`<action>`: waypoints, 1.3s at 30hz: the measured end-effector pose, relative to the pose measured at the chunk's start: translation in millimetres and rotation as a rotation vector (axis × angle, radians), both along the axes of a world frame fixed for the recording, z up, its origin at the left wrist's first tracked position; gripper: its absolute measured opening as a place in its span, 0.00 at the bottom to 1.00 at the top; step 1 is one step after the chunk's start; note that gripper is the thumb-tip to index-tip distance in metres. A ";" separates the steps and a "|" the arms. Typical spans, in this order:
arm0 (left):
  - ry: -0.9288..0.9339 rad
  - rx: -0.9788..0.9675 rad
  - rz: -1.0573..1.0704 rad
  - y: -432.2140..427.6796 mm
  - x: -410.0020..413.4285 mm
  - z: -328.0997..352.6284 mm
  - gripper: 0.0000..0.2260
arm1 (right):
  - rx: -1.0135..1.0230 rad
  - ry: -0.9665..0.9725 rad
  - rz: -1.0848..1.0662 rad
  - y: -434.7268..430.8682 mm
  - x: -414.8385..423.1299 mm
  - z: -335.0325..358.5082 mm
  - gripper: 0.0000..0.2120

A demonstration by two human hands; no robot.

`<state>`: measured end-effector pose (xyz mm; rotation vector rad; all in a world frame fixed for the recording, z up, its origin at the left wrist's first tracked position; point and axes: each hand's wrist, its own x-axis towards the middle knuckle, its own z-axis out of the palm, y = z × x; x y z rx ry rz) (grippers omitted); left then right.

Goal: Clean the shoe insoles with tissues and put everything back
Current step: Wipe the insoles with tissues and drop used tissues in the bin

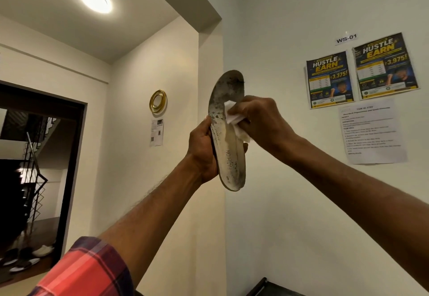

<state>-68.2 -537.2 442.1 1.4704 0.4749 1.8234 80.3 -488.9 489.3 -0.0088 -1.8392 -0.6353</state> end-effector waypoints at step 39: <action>0.110 -0.148 -0.103 0.1 18.3 -19.3 0.30 | 0.025 0.166 -0.087 23.5 15.8 15.6 0.08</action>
